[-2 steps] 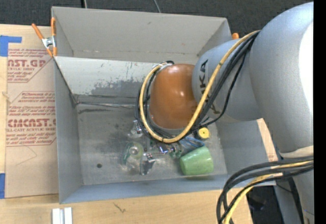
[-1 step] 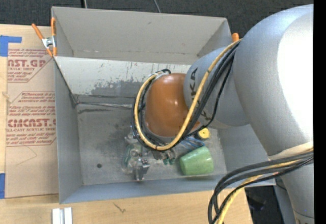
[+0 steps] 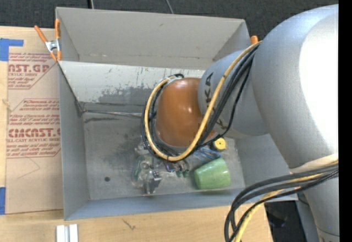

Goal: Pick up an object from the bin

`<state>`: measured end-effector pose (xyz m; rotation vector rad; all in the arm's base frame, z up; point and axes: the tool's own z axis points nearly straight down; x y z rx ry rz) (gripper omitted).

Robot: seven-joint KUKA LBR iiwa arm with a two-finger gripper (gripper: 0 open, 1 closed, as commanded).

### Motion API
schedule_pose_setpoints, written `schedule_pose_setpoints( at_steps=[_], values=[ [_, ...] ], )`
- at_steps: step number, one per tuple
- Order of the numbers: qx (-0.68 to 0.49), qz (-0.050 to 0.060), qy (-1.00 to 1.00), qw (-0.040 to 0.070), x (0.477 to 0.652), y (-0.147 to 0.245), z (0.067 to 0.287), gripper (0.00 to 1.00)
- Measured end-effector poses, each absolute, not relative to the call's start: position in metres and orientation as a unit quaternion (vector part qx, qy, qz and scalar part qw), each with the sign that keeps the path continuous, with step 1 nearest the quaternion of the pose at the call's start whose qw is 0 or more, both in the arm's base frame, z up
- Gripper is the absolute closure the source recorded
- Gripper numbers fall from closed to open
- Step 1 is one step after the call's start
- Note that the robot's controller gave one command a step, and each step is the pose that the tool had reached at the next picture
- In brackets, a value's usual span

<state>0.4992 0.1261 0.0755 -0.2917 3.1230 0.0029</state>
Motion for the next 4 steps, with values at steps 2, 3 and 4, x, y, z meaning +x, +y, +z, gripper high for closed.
schedule_pose_setpoints(
  at_steps=[2, 3, 4],
  values=[
    [-0.093, 0.001, 0.996, 0.004, 0.503, 0.128, 0.154, 1.0],
    [-0.093, 0.0, 0.996, 0.002, 0.504, 0.128, 0.173, 1.0],
    [-0.093, 0.0, 0.996, 0.001, 0.504, 0.128, 0.186, 1.0]
  ],
)
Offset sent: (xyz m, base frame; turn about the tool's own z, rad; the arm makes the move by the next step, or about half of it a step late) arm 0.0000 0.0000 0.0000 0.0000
